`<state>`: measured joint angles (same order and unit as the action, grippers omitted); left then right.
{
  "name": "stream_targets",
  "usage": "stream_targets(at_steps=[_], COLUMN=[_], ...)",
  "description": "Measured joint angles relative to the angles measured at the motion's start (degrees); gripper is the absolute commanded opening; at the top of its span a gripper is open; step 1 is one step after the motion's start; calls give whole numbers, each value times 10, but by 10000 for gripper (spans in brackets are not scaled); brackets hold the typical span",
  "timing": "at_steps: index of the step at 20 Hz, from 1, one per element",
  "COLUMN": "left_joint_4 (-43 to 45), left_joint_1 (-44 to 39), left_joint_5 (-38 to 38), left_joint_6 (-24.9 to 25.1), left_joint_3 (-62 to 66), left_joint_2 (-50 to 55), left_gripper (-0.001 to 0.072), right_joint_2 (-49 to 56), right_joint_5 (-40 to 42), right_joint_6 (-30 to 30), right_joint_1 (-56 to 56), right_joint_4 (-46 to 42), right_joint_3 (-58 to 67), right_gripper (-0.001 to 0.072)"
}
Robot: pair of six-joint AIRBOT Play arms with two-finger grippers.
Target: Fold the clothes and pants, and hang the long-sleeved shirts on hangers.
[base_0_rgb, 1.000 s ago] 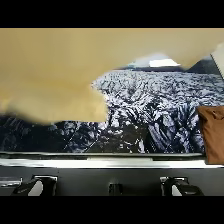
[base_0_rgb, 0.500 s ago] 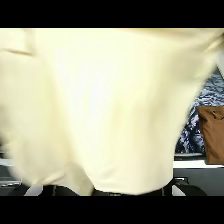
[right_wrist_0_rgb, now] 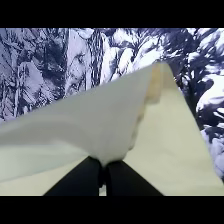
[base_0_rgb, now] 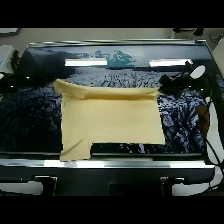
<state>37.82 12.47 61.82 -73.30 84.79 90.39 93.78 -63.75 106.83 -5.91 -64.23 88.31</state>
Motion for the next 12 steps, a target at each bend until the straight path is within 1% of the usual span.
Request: stream_targets(at_steps=[1,2,3,4,5,6,8,10,11,12], left_joint_4=[-2,-4,-10,-12,-11,-11,18,88,137,179], left_joint_1=[-9,-15,-20,-21,-17,-8,23,55,67,75], left_joint_5=[9,16,19,26,40,61,125,207,241,258], left_joint_6=[0,-1,-2,-9,-18,-25,-50,-76,-84,-92], left_joint_3=[-4,-6,-7,-7,-4,4,20,18,1,-26], left_joint_2=[16,27,34,39,43,44,44,30,17,1], left_gripper=[27,95,298,572,610,604,592,592,591,590], right_joint_2=[10,17,21,22,21,18,7,-3,-10,-18], right_joint_5=[2,4,5,4,0,-12,-61,-140,-180,-215], right_joint_6=[4,9,11,12,5,-7,-34,-54,-66,-77], right_joint_1=[0,0,0,-1,-5,-12,-43,-86,-107,-123], right_joint_4=[12,21,27,31,32,30,9,-33,-54,-68], right_joint_3=[-2,-3,-4,-3,1,7,18,16,2,-22], right_gripper=[37,60,196,385,559,582,567,568,570,573])
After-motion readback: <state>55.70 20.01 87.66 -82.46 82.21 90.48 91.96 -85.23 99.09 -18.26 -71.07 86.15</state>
